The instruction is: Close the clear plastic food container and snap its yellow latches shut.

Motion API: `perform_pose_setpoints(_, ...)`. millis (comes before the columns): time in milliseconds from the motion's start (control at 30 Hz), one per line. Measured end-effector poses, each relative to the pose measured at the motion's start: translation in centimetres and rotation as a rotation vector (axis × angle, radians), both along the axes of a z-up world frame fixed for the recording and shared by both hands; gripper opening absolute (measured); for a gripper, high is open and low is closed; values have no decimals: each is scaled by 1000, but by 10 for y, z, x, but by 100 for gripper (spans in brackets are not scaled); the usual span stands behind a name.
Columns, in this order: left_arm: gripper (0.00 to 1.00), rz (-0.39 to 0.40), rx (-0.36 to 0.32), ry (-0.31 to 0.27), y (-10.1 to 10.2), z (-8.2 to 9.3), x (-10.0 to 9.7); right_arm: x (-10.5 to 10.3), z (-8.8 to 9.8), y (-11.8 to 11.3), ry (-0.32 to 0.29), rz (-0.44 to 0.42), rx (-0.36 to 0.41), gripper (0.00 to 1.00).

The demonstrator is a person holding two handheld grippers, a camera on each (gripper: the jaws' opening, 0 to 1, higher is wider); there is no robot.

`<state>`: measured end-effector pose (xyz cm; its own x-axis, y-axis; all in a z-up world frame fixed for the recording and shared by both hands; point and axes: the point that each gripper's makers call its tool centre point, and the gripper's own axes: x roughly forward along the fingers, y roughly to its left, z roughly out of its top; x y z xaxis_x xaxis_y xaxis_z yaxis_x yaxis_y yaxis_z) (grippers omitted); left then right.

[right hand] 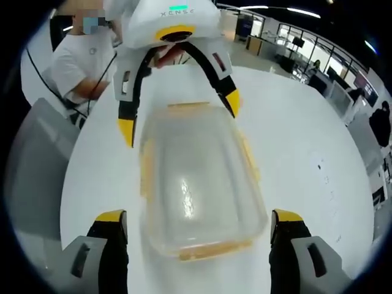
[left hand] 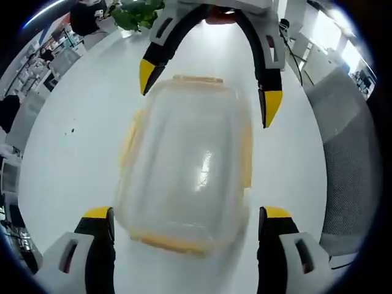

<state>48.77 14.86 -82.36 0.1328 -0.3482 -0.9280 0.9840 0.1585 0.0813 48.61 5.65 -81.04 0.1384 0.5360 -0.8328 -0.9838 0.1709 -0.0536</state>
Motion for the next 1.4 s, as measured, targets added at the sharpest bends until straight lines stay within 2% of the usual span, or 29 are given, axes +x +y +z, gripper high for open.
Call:
perform_pose_setpoints(700, 97, 111, -99, -37, 10, 12, 0, 0, 8, -7, -20, -100, 85, 100)
perform_pose_setpoints(967, 98, 141, -113, -39, 12, 13, -3, -1, 17, -9, -31, -156, 147, 100)
perform_pose_setpoints(1400, 98, 230, -157, -48, 21, 15, -5, -5, 23, -15, -31, -206, 194, 100)
